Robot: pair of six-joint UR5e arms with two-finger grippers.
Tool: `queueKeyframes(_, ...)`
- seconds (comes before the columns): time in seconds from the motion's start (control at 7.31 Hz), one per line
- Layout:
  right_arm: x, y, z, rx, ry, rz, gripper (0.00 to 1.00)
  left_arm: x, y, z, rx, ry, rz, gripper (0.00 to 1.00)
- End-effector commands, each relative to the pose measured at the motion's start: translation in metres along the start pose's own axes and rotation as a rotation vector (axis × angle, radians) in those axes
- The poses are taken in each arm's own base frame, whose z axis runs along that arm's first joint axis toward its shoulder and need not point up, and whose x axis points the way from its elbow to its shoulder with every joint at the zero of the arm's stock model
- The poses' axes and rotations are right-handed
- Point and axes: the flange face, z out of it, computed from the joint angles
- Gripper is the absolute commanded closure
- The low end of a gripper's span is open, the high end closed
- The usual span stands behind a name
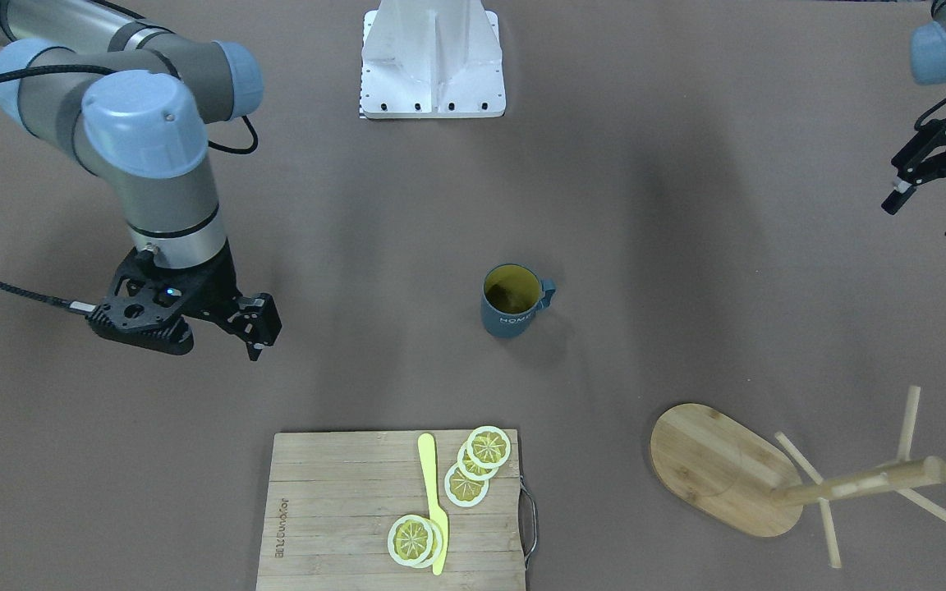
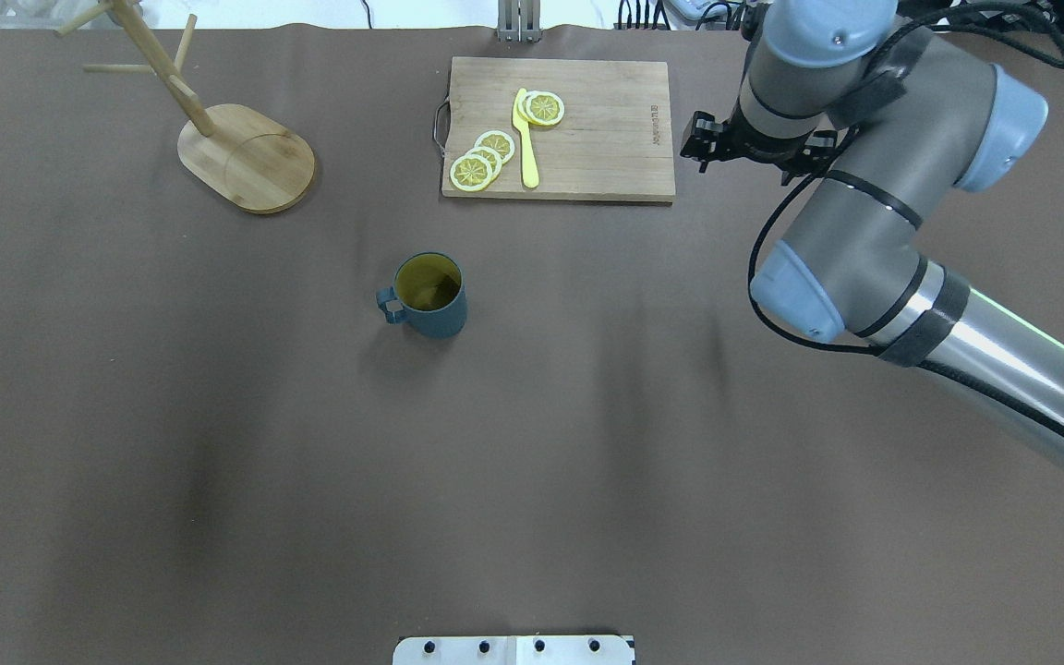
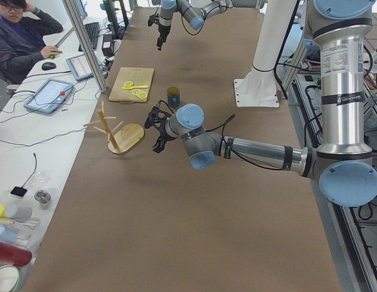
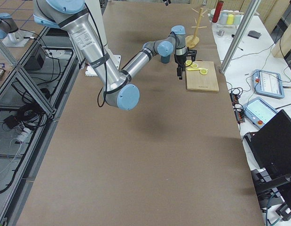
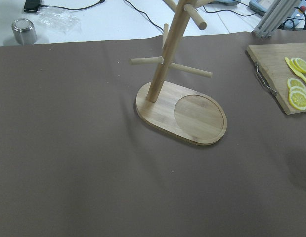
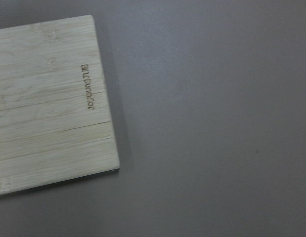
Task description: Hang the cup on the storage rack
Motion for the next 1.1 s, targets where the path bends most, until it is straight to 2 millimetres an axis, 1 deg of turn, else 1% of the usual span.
queueKeyframes(0.0,0.081,-0.023,0.005,-0.03,0.02,-0.12,0.0,0.054,0.017,0.048,0.038,-0.031,0.074,0.01)
queueKeyframes(0.14,0.123,-0.033,0.0,-0.06,0.006,-0.164,0.0,0.077,0.022,0.061,0.044,-0.016,0.103,0.01)
queueKeyframes(0.27,0.167,-0.043,-0.004,-0.099,-0.017,-0.189,0.0,0.104,0.03,0.078,0.09,-0.002,0.114,0.01)
queueKeyframes(0.41,0.208,-0.052,-0.005,-0.126,-0.031,-0.221,0.0,0.134,0.05,0.1,0.124,-0.008,0.111,0.01)
queueKeyframes(0.55,0.249,-0.052,-0.011,-0.133,-0.038,-0.264,0.0,0.169,0.06,0.121,0.171,-0.017,0.131,0.01)
queueKeyframes(0.68,0.294,-0.043,-0.013,-0.135,-0.022,-0.322,0.0,0.194,0.08,0.137,0.205,-0.037,0.152,0.01)
queueKeyframes(0.82,0.346,-0.031,-0.013,-0.15,-0.008,-0.371,0.0,0.222,0.1,0.152,0.248,-0.054,0.167,0.01)
queueKeyframes(0.96,0.378,-0.023,-0.014,-0.169,-0.021,-0.345,0.0,0.238,0.117,0.162,0.282,-0.08,0.181,0.01)
